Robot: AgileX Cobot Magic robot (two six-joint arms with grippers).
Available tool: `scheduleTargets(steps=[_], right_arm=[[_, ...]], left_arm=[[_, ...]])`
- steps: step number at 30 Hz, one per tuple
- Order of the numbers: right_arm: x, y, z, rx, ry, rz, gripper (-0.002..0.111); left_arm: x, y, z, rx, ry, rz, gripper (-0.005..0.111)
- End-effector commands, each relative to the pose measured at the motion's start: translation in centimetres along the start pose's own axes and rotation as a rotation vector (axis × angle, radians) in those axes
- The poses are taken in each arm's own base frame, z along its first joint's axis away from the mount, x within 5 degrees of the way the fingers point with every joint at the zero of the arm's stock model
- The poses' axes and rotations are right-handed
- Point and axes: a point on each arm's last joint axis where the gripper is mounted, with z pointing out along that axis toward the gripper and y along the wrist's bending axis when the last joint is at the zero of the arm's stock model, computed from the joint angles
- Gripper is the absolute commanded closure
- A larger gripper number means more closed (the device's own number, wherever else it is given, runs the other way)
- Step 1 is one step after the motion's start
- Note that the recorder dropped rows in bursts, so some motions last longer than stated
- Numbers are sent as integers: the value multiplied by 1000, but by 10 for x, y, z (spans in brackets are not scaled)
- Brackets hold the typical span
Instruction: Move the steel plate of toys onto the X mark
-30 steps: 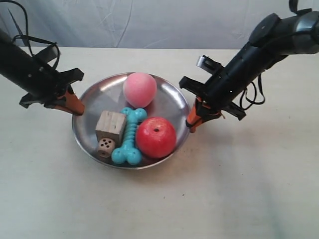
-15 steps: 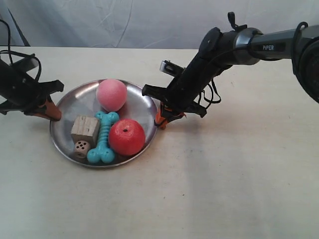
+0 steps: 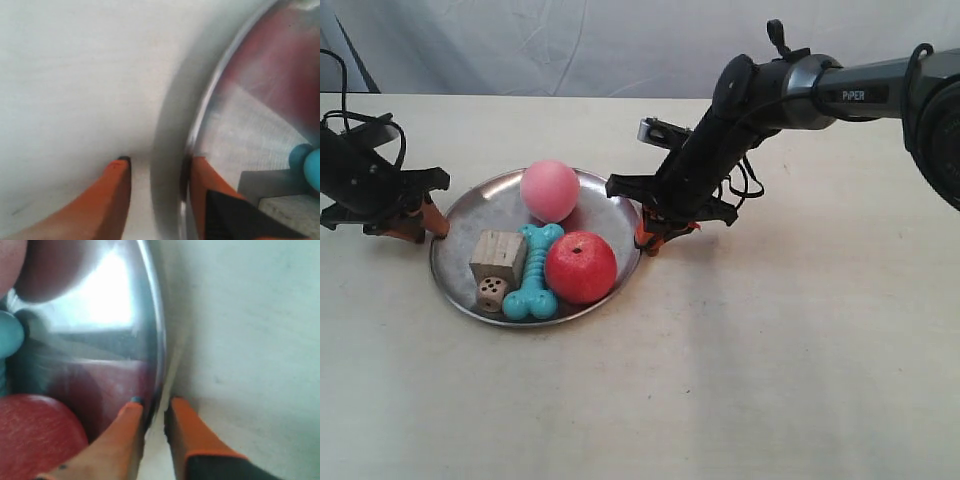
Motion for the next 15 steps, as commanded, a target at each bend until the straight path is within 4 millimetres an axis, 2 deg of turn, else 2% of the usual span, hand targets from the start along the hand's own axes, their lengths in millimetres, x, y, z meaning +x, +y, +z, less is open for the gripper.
scheduleTargets(steps=[1,3,7,12,15], right_arm=[[-1,-3,-3,40,-5,-52,65],[-1,-3,-7,38,-8,-52,61],[-2,3,-19,33,-34,-59,61],[-1,10,-46,84,-69,-80,61],[2,13,-63,137,-77,-83,61]], left_arm=[[-5,5,-3,-23,-40,4,56],[-5,3,-7,-20,-46,0,56],[-7,0,-17,-25,-67,18,56],[-9,-10,-35,-14,-104,35,56],[-9,-20,-53,10,-140,39,57]])
